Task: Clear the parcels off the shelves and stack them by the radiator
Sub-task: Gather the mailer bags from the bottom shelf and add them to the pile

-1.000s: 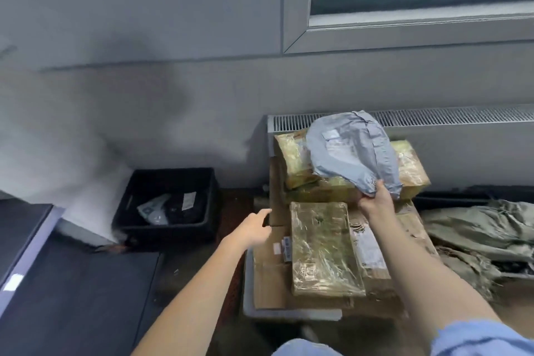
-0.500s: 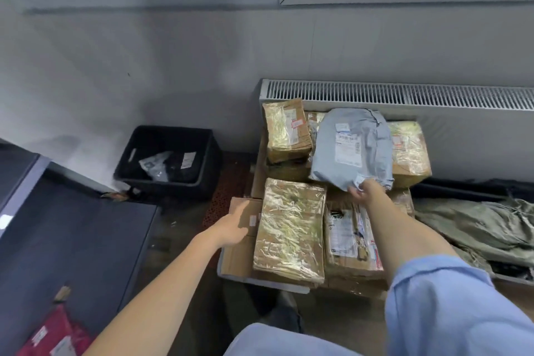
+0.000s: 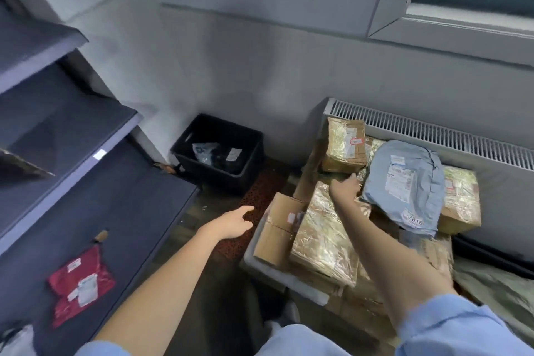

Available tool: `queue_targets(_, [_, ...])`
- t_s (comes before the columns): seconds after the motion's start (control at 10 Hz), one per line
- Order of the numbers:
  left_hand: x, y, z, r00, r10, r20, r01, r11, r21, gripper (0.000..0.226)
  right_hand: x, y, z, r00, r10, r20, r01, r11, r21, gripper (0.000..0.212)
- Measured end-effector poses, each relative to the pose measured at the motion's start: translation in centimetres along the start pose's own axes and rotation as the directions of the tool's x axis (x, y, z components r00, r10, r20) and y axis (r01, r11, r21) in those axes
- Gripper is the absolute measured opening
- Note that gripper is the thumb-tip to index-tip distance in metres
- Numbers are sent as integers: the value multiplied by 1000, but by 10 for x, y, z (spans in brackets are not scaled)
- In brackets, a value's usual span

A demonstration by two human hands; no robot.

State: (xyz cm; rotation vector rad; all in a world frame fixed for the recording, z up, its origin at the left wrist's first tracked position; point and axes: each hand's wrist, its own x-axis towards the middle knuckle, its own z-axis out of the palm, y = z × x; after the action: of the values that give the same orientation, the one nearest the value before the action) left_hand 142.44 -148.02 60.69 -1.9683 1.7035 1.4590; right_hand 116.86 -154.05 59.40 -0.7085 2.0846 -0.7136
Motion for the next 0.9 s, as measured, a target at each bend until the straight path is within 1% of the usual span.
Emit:
queue_targets(0.1, [-47, -66, -20, 990, -55, -128, 51, 998, -35, 50, -74, -22, 71, 899, -297, 323, 360, 920, -157, 49])
queue_targets(0.2, [-112, -150, -25, 955, -151, -254, 118, 983, -144, 46, -175, -23, 136, 722, -285, 630, 559, 777, -288, 38])
queue_targets(0.3, [-195, -252, -5, 892, -283, -352, 183, 939, -293, 44, -286, -3, 206, 518, -188, 834, 728, 609, -315, 35])
queue_targets(0.4, [-294, -361, 43, 816, -428, -388, 249, 866, -433, 40, -391, 41, 268, 365, -57, 929, 800, 530, -282, 38])
queue_targets(0.5, [-395, -456, 108, 731, -612, -302, 368, 726, -581, 29, -487, 93, 318, 266, 64, 962, 846, 464, -265, 38])
queue_targets(0.6, [-483, -521, 174, 604, -776, -184, 408, 499, -765, 21, -580, 140, 355, 154, 181, 971, 919, 334, -208, 36])
queue_targets(0.7, [-531, -569, 228, 524, -837, -156, 264, 334, -905, 16, -663, 177, 387, 50, 276, 960, 971, 211, -112, 33])
queue_targets(0.8, [-549, -598, 273, 470, -882, -45, 228, 171, -958, 16, -725, 216, 419, 1, 354, 935, 995, 97, -38, 32])
queue_targets(0.9, [-566, -637, 302, 516, -852, 89, 217, 29, -976, 38, -775, 243, 457, 14, 426, 905, 1000, -13, -10, 24])
